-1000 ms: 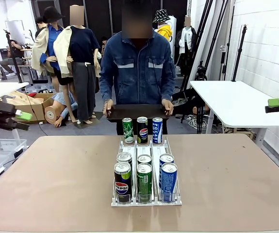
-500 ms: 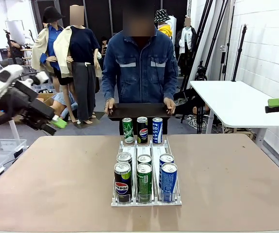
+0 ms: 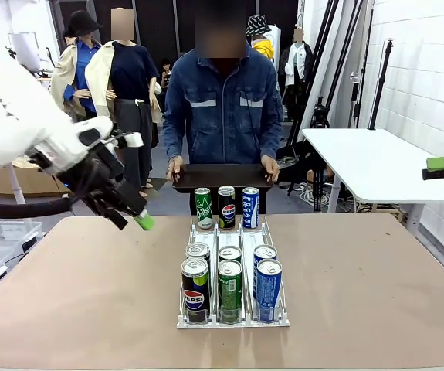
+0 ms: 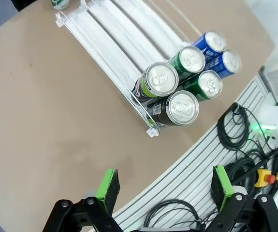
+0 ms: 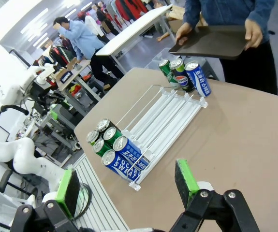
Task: Retrieve and hand over the desired beverage to the person.
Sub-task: Pick up a can of the same type that the person held from the Automatic Can Dispenser.
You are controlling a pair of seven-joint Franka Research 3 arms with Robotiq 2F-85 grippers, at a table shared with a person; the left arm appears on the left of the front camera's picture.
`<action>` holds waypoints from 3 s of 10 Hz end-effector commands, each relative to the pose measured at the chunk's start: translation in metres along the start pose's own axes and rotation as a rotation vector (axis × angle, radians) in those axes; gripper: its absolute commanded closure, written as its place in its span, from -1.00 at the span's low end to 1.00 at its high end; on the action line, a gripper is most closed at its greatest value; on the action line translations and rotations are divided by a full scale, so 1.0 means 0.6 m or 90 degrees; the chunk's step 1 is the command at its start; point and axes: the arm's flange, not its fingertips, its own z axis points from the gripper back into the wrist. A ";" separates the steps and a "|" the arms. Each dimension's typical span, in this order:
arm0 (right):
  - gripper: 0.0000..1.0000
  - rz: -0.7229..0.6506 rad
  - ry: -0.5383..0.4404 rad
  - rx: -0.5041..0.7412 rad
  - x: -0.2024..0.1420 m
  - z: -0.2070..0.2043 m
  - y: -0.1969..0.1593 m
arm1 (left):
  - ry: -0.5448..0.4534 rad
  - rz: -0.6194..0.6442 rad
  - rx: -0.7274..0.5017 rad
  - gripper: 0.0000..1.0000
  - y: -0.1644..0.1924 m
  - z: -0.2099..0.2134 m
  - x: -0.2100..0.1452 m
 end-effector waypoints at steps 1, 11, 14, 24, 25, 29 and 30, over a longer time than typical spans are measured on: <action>-1.00 0.001 -0.003 0.005 0.001 0.000 0.001 | 0.034 0.005 0.051 -1.00 -0.025 -0.035 0.019; -1.00 0.001 -0.003 0.005 0.001 0.000 0.001 | 0.108 -0.062 0.181 -1.00 -0.147 -0.185 0.087; -1.00 0.001 -0.003 0.005 0.001 0.000 0.001 | 0.119 -0.061 0.222 -1.00 -0.159 -0.210 0.092; -1.00 0.001 -0.003 0.005 0.001 0.000 0.001 | 0.116 -0.001 0.274 -1.00 -0.153 -0.260 0.097; -1.00 0.001 -0.003 0.005 0.001 0.000 0.001 | 0.115 0.004 0.275 -1.00 -0.152 -0.265 0.098; -1.00 0.001 -0.003 0.005 0.001 0.000 0.001 | 0.120 0.032 0.292 -1.00 -0.137 -0.290 0.097; -1.00 0.001 -0.003 0.005 0.001 0.000 0.001 | 0.122 0.035 0.288 -1.00 -0.136 -0.296 0.095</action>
